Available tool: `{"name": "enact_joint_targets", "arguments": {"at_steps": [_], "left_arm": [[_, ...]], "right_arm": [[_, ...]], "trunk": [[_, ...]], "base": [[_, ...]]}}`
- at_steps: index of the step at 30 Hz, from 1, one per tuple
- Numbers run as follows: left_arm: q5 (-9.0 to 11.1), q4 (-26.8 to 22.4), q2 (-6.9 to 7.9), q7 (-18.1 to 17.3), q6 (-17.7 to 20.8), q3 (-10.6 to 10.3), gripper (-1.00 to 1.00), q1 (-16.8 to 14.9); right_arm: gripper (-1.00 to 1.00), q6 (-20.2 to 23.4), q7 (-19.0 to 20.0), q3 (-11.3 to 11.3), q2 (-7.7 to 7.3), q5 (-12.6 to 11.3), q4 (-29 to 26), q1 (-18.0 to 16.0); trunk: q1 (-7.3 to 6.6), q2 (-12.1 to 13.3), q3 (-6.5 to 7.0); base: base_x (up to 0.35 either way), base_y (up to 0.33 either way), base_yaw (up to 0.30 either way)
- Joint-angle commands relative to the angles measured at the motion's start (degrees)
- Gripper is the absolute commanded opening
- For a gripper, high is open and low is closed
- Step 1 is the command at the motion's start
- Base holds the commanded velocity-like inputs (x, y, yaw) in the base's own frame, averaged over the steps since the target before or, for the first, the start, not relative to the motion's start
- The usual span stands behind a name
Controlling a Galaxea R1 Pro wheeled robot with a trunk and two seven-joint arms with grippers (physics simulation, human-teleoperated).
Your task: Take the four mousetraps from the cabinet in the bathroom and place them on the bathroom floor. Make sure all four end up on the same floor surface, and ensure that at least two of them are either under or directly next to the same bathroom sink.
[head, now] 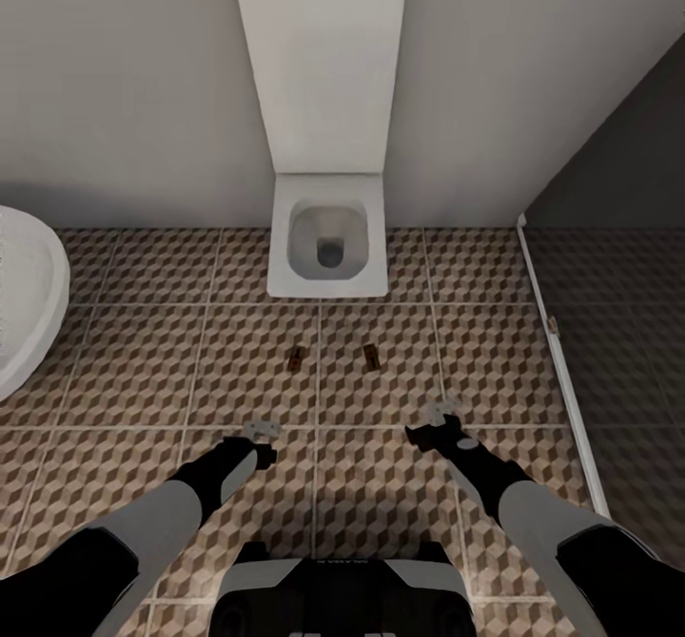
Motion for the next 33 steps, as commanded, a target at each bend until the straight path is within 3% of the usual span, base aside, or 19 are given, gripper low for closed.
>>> {"name": "enact_joint_targets", "arguments": {"at_steps": [1,11,22,29,33], "left_arm": [[0.6,0.22,-0.12,0.3,-0.15,-0.48,1.0,-0.02],[0.53,4.22,-0.78,-2.56,-2.53,-0.49,1.0,-0.01],[0.56,9.46,-0.83,-3.27,-6.89,-0.5,1.0,-0.01],[0.53,12.02,-0.83,-5.71,-7.77,-0.5,1.0,0.01],[0.53,13.53,-0.85,-6.31,-10.31,-0.49,1.0,0.05]], "right_arm": [[1.0,-0.66,0.19,0.32,-0.04,-0.58,0.58,-0.03],[1.0,-6.48,0.29,0.35,-0.18,-0.64,6.33,-0.01],[1.0,-8.4,0.34,0.39,-0.83,-0.72,7.61,0.39],[1.0,-9.25,0.34,0.39,-0.87,-0.73,7.83,0.68],[1.0,-9.39,0.34,0.39,-0.89,-0.7,7.94,0.75]], "trunk": [[-0.22,0.39,0.25],[-2.42,4.41,2.86],[-4.83,8.82,5.73],[-6.37,11.62,7.56],[-7.25,13.23,8.62]], "base": [[0.0,0.0,0.0],[0.0,0.0,0.0],[0.0,0.0,0.0],[0.0,0.0,0.0],[0.0,0.0,0.0]]}}
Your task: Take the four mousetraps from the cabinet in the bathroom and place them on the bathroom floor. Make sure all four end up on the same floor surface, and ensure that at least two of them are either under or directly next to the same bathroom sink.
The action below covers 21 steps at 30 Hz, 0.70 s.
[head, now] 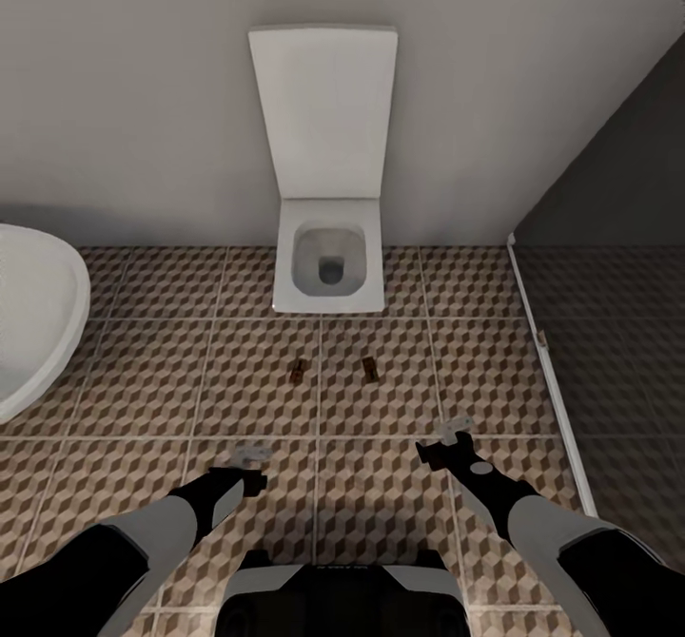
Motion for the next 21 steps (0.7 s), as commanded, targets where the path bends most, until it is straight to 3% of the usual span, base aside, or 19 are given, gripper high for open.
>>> {"name": "enact_joint_targets", "arguments": {"at_steps": [1,12,21], "left_arm": [[0.54,0.36,-0.01,0.21,-0.31,-0.48,1.0,0.0],[0.58,5.68,-0.35,-0.19,-6.37,-0.48,1.0,0.25],[0.6,6.27,-0.25,-0.2,-8.03,-0.48,1.0,0.86]], "right_arm": [[1.0,-0.21,0.25,0.33,-0.02,-0.57,0.08,-0.01],[1.0,-3.12,0.15,0.32,-0.02,-0.58,1.93,1.36],[1.0,-5.02,0.08,0.33,-0.01,-0.57,2.27,4.02]], "trunk": [[-0.22,0.39,0.25],[-2.63,4.8,3.24],[-4.61,8.41,5.68]], "base": [[0.0,0.0,0.0],[0.0,0.0,0.0],[0.0,0.0,0.0]]}}
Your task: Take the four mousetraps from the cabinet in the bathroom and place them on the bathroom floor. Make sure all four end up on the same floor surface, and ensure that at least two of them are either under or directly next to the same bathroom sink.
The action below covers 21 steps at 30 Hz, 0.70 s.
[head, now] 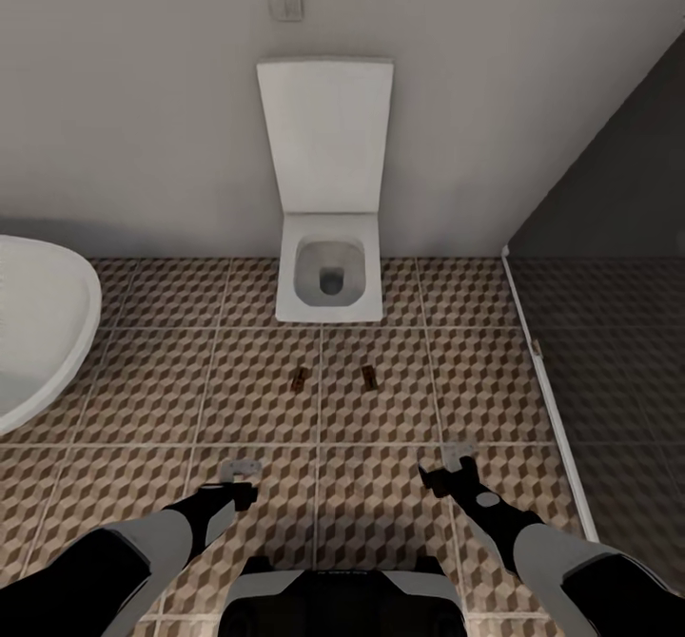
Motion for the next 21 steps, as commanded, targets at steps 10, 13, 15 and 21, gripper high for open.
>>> {"name": "enact_joint_targets", "arguments": {"at_steps": [10,13,15,21], "left_arm": [[0.35,0.15,0.12,0.1,-0.23,-0.48,1.0,0.9],[0.35,0.16,0.13,0.1,-0.27,-0.48,1.0,1.19],[0.35,0.16,0.13,0.1,-0.28,-0.48,1.0,1.38],[0.35,0.19,0.18,0.1,-1.11,-0.48,1.0,1.82]], "right_arm": [[1.0,-1.98,0.16,0.27,-0.09,-0.55,0.1,2.83],[1.0,-2.41,0.15,0.26,-0.46,-0.59,0.1,3.56],[1.0,-2.74,0.14,0.26,-0.62,-0.61,0.1,3.93],[1.0,-3.81,0.08,0.26,-0.86,-0.63,0.14,4.54]], "trunk": [[-2.19,3.99,2.7],[-2.85,5.19,3.52],[-3.29,5.99,4.06],[-4.6,8.4,5.69]], "base": [[0.0,0.0,0.0],[0.0,0.0,0.0],[0.0,0.0,0.0],[0.0,0.0,0.0]]}}
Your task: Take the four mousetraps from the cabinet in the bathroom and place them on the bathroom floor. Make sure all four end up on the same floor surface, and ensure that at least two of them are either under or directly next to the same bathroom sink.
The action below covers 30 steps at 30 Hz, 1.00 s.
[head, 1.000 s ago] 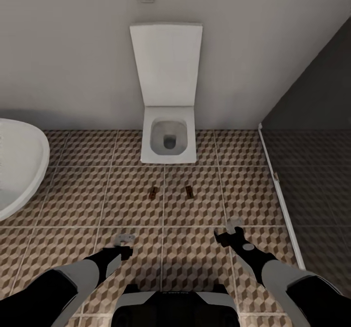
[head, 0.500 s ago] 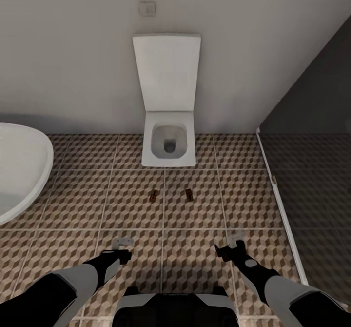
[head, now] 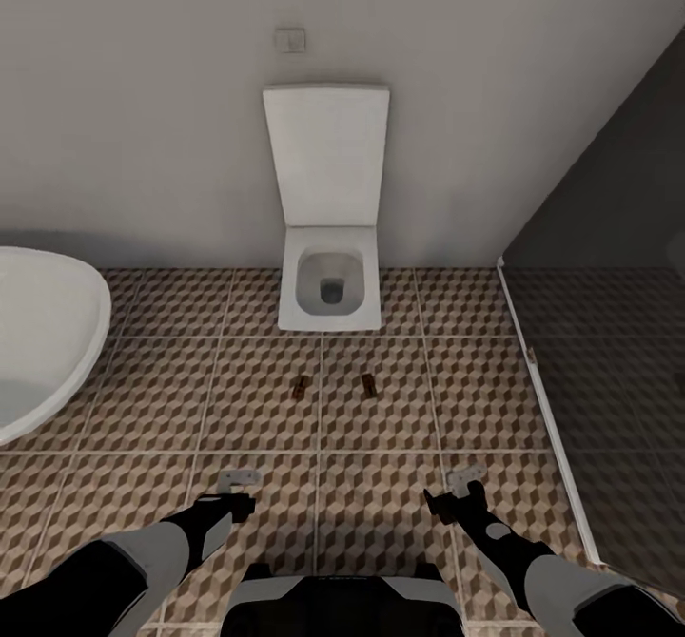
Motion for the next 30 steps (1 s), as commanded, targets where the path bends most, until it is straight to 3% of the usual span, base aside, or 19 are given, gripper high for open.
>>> {"name": "enact_joint_targets", "arguments": {"at_steps": [1,18,24,30], "left_arm": [[0.36,0.11,-0.01,0.1,-0.72,-0.48,1.0,0.09],[0.42,0.15,0.61,0.1,-3.45,-0.48,1.0,3.22],[0.42,0.17,0.95,0.1,-3.95,-0.48,1.0,4.59],[0.42,0.2,1.29,0.1,-6.87,-0.48,1.0,6.95]], "right_arm": [[1.0,-0.48,0.21,0.37,-0.06,-0.59,0.06,0.28],[1.0,-3.11,0.11,0.29,-0.14,-0.88,0.01,2.82],[1.0,-4.17,0.12,0.28,-0.1,-2.17,0.06,3.81],[1.0,-5.81,0.19,0.28,-0.16,-5.03,0.08,4.61]], "trunk": [[-0.21,0.37,0.24],[-3.94,7.19,4.87],[-5.26,9.59,6.51],[-6.57,12.0,8.14]], "base": [[0.0,0.0,0.0],[0.0,0.0,0.0],[0.0,0.0,0.0],[0.0,0.0,0.0]]}}
